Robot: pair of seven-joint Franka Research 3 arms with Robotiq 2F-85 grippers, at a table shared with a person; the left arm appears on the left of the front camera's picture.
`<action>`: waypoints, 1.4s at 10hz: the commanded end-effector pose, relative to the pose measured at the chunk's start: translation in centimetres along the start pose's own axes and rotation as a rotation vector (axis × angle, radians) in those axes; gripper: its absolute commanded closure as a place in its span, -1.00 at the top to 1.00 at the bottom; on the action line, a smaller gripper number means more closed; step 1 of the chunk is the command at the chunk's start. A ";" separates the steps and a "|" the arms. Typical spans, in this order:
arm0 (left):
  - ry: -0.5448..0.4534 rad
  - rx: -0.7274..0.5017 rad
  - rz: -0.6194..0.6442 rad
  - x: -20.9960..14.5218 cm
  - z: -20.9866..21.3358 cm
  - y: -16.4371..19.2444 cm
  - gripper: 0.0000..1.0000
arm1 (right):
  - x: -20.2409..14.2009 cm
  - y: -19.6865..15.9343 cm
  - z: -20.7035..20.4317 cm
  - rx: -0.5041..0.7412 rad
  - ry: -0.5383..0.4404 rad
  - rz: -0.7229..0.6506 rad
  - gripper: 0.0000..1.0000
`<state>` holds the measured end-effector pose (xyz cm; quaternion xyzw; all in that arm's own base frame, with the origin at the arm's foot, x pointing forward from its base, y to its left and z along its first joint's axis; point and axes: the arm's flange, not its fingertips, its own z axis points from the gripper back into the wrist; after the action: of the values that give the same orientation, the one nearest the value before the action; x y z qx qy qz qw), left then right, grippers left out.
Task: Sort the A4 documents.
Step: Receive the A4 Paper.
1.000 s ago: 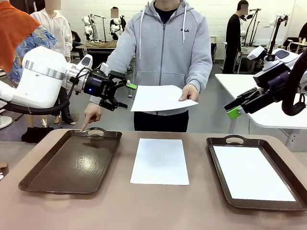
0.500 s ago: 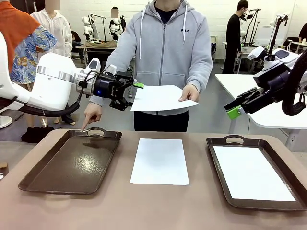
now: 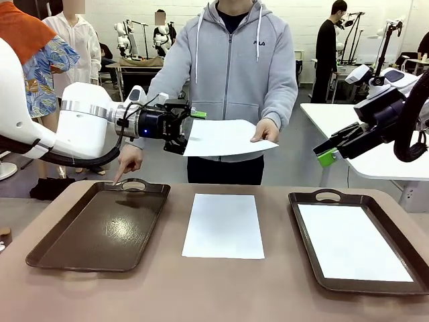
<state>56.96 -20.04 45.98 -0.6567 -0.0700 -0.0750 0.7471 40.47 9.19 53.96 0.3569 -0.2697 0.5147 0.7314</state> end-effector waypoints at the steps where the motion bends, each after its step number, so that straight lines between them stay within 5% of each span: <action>1: -0.015 -0.051 0.032 0.7 0.3 0.4 1.00 | -0.1 0.1 -0.1 0.001 0.001 0.007 1.00; 4: -0.017 -0.062 0.034 0.8 0.3 0.7 0.91 | -0.1 0.1 -0.1 0.001 0.001 0.007 1.00; 13: 0.003 -0.033 0.049 0.7 -0.9 0.5 -0.91 | -0.1 0.1 -0.1 0.001 0.001 0.007 1.00; 14: -0.003 -0.033 0.054 0.6 -0.8 0.7 -1.00 | -0.1 0.1 -0.1 0.001 0.001 0.007 1.00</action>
<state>57.28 -20.46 45.27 -0.6705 -0.0522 -0.0670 0.7370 40.47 9.19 53.96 0.3569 -0.2697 0.5147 0.7314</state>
